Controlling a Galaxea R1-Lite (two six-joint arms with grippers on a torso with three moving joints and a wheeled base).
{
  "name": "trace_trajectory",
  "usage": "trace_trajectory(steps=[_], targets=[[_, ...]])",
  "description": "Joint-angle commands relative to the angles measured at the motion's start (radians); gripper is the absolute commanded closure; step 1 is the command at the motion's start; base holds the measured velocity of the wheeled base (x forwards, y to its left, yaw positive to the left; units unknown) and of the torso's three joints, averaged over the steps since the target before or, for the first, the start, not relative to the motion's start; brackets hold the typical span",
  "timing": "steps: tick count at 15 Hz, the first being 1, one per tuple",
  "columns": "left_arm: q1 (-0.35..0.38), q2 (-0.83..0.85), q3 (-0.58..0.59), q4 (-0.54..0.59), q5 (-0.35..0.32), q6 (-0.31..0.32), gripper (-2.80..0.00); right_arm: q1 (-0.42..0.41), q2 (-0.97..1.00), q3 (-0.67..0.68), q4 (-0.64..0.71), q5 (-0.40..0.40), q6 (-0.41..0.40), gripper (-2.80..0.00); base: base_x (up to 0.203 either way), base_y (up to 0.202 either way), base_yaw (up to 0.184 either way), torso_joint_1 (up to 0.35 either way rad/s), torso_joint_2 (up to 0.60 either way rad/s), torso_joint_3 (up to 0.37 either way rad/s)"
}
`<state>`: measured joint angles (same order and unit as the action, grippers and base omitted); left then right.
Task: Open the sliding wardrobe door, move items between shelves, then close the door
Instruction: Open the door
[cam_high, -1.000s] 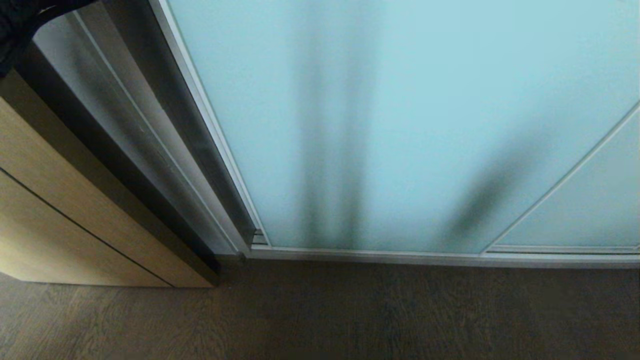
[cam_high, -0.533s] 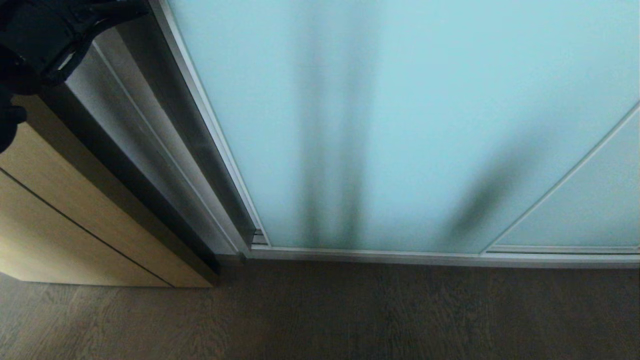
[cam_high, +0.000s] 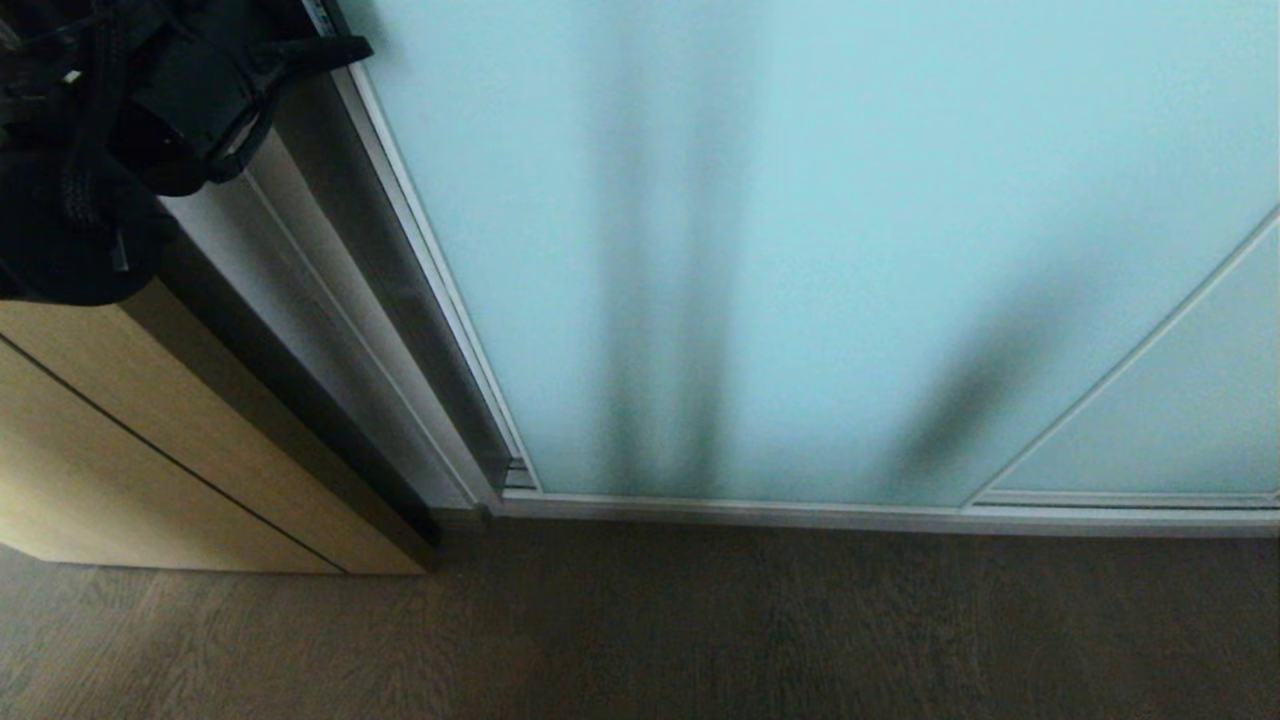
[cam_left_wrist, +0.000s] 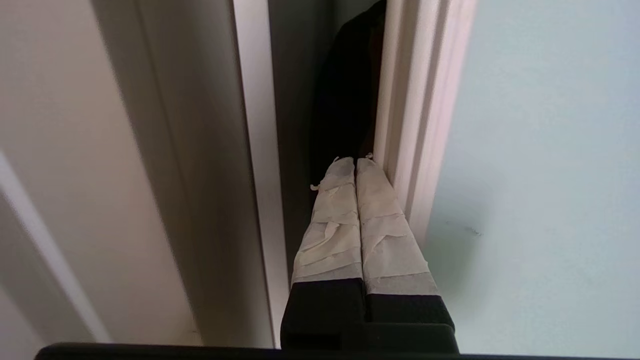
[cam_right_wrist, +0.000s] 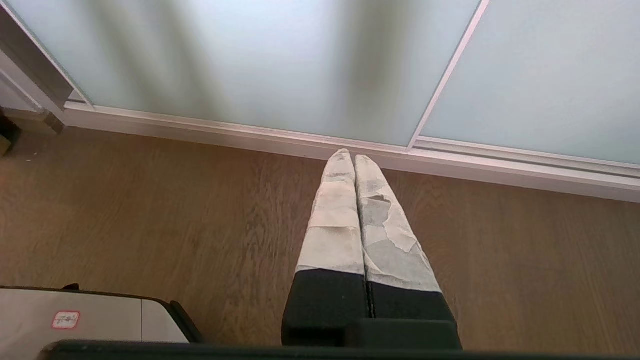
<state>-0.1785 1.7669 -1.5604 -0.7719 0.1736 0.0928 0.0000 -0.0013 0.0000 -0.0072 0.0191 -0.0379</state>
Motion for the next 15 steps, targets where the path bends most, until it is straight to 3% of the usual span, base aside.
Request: trace_trajectory(steps=[1,11,15], targets=[[-0.038,0.025,-0.005,-0.003,0.001,0.001,0.0,0.0,0.0,0.0,-0.001,0.001,0.0,0.0,0.0,0.0,0.0,0.0,0.0,0.0],[-0.225,0.088,-0.01,-0.014,0.028,0.003,0.0,0.0,0.0,0.0,-0.001,0.001,0.0,0.0,0.0,0.0,0.0,0.0,0.0,0.0],[-0.332,0.18,-0.114,-0.014,0.052,0.004,0.0,0.0,0.0,0.0,-0.001,0.001,0.0,0.0,0.0,0.0,0.0,0.0,0.0,0.0]])
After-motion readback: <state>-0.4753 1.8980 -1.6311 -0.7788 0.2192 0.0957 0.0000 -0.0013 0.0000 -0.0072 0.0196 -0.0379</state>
